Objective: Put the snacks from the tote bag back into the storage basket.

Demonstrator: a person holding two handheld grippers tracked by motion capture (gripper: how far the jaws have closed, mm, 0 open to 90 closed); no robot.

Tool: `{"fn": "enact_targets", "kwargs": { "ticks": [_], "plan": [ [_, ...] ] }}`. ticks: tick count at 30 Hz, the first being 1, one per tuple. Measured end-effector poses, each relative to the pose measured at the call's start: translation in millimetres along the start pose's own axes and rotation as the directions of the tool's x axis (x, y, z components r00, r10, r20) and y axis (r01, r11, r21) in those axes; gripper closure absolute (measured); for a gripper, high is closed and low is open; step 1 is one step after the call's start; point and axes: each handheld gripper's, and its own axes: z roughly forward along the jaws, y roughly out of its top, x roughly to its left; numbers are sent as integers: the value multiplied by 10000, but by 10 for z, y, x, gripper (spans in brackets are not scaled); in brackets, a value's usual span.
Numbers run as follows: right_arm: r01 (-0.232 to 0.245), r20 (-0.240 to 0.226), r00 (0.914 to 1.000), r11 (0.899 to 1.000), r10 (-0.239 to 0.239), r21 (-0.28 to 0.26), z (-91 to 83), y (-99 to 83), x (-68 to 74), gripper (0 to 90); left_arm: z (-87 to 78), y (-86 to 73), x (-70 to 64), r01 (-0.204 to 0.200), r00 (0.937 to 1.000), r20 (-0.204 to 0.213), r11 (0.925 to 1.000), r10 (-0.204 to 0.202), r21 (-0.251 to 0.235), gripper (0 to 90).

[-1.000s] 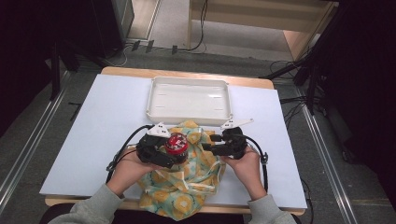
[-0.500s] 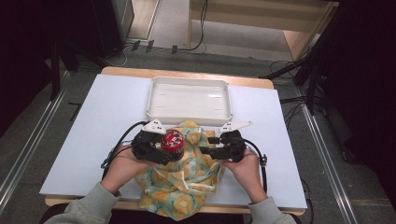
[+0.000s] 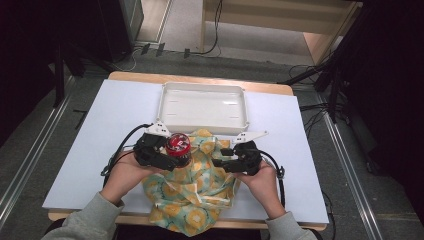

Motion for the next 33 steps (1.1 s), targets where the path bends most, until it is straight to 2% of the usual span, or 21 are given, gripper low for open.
{"fn": "enact_targets", "kwargs": {
  "ticks": [18,21,23,27,33],
  "plan": [
    [78,-61,10000,10000,-78,23,46,-1,35,455,-94,99,207,243,9992,-312,9997,-246,-89,256],
    [115,-47,9999,9999,-115,66,47,-3,41,455,-92,111,255,380,9984,-412,9991,-387,-181,257],
    [133,-51,9999,9999,-133,11,44,-1,43,456,-83,113,295,245,9975,-648,9992,-265,-306,256],
    [194,-49,9998,9998,-194,0,43,-3,38,457,-52,122,343,382,9975,-579,9990,-395,-227,257],
    [178,-44,9998,9998,-178,50,47,-2,44,458,-10,140,443,550,9950,-832,9984,-557,-100,257]
  ]
}}
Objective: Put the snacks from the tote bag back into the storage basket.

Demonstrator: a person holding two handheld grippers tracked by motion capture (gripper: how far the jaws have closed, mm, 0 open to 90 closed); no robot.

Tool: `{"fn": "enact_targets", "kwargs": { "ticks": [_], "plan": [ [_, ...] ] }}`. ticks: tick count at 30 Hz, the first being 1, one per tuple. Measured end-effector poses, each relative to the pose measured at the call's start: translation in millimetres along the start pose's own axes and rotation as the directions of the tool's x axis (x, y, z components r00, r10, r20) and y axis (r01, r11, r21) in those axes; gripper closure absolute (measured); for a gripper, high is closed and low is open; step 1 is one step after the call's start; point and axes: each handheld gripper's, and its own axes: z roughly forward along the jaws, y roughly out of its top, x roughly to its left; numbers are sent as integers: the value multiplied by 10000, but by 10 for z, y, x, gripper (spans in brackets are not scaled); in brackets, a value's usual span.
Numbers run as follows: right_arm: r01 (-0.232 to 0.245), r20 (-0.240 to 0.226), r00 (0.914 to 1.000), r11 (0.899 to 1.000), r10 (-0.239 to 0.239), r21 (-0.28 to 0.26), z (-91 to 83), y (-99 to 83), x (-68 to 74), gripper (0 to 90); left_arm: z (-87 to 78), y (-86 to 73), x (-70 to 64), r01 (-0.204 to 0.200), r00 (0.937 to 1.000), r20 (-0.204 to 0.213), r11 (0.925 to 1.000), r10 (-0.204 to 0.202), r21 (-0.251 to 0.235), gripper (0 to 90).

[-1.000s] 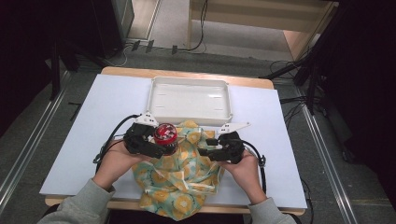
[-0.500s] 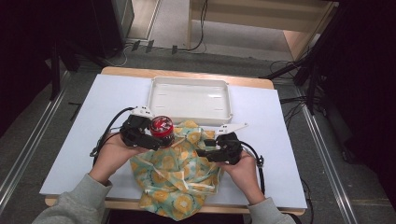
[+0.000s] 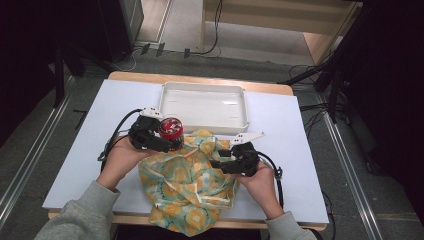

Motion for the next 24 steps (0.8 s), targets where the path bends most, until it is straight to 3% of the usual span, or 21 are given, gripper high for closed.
{"fn": "enact_targets", "kwargs": {
  "ticks": [8,13,24],
  "plan": [
    [33,-1,10000,10000,-33,-7,5,5,19,458,-18,119,145,151,9998,-125,9998,-153,-148,257],
    [95,-38,9999,10000,-95,-26,11,8,27,460,-48,175,251,305,9995,19,9994,-305,-179,257],
    [113,-7,9999,9999,-113,-78,-2,12,38,462,10,327,402,256,9989,-381,9993,-267,-287,257]
  ]
}}
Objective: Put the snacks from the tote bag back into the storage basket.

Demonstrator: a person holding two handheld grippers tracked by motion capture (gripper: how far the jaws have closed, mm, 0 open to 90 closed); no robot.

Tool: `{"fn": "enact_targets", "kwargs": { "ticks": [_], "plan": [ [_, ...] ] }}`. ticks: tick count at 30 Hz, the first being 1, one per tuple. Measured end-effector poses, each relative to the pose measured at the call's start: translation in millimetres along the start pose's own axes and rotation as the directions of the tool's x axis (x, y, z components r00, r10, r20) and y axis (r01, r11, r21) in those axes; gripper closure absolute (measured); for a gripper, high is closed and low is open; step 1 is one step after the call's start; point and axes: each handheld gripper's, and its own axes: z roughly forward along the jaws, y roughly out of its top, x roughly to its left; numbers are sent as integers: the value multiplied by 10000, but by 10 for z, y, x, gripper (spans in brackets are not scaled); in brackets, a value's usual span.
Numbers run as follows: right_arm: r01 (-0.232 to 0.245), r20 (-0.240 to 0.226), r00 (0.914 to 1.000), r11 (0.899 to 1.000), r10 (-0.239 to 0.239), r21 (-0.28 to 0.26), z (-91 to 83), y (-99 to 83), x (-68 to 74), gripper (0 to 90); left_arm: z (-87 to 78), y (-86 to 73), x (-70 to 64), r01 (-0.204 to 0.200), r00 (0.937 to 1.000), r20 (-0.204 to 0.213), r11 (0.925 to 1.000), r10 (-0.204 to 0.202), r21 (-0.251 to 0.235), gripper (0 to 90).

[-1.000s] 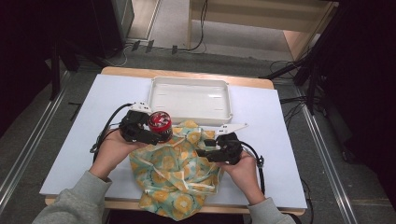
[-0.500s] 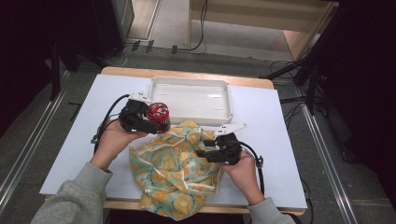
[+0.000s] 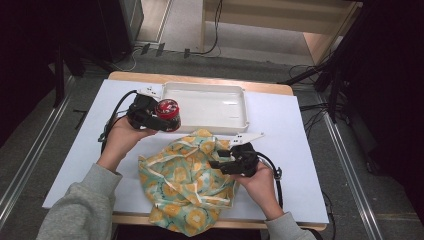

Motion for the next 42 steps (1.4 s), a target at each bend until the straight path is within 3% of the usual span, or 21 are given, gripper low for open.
{"fn": "enact_targets", "kwargs": {
  "ticks": [4,10,16,19,24,38,42],
  "plan": [
    [50,23,10000,9999,-50,124,14,-8,-2,471,65,49,46,112,9999,106,9999,-111,-88,257],
    [-99,-69,9999,9999,99,-44,-15,-9,-7,472,171,119,66,-36,10000,59,10000,36,25,257],
    [-23,-60,10000,9999,23,-134,-39,-18,17,473,298,192,93,-189,9996,-194,9996,192,188,257],
    [-45,-11,10000,9999,45,-149,-49,-28,12,479,358,203,128,-82,9996,-274,9997,88,215,257],
    [-96,84,9999,9999,97,-130,-66,-44,22,481,450,201,188,-173,9991,-369,9994,185,306,257],
    [-214,227,9995,9997,217,-145,-102,-101,28,481,691,170,392,35,9984,-559,9998,-25,180,257],
    [-238,233,9994,9996,240,-120,-105,-112,31,481,790,136,441,16,9960,-890,9993,19,383,257]
  ]
}}
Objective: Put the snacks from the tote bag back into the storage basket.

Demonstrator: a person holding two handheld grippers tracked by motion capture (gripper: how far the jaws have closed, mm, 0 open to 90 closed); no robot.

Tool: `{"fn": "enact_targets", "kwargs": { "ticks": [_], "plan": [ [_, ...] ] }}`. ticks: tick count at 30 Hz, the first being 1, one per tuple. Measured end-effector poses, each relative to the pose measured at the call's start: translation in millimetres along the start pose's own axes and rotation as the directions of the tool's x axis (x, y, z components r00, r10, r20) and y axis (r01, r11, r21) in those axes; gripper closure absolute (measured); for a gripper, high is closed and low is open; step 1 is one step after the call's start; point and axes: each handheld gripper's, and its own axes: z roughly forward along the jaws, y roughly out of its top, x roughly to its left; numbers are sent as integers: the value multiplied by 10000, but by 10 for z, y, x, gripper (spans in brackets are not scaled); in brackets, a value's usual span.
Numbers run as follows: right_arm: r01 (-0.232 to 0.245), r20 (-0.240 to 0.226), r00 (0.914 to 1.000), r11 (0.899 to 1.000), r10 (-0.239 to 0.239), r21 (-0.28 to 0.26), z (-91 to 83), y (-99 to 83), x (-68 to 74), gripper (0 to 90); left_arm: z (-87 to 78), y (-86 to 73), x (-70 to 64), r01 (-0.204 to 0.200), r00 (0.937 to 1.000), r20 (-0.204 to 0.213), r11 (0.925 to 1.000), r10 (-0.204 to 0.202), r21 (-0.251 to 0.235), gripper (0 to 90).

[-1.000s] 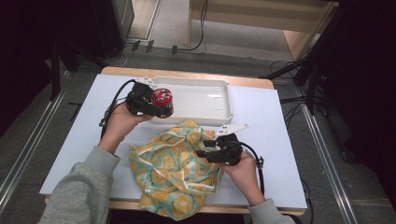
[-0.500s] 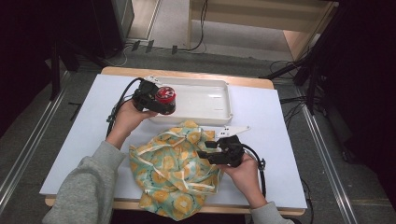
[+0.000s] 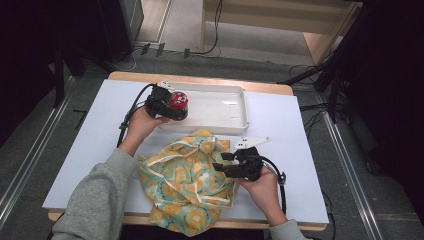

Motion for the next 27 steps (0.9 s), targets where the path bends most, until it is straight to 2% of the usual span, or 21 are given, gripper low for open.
{"fn": "enact_targets", "kwargs": {
  "ticks": [7,9,11,13,17,21,23,27],
  "plan": [
    [-244,-69,9997,9996,243,-171,-25,-14,-36,481,181,-35,0,52,9998,168,9999,-54,94,257],
    [-324,-161,9994,9994,322,-145,-32,-24,-50,480,219,-49,-31,-140,9999,83,9995,138,273,257],
    [-305,-46,9995,9994,304,-143,-55,-40,-65,481,248,-58,-48,-296,9996,-12,9988,297,393,257],
    [-227,126,9997,9995,230,-198,-80,-44,-81,480,284,-68,-51,-171,9998,51,9992,170,353,256],
    [-235,112,9997,9996,236,-162,-77,-43,-84,480,353,-93,-78,-333,9994,96,9979,328,557,257],
    [-49,92,9999,10000,49,-4,-37,-40,-51,479,365,-130,-35,-15,9998,197,9990,6,445,256],
    [45,217,9998,10000,-47,87,-21,-39,-29,479,362,-140,-30,-94,9999,110,9991,90,414,255],
    [59,126,9999,9999,-61,130,6,-33,-21,478,367,-142,-17,-117,9999,68,9991,114,403,254]
  ]
}}
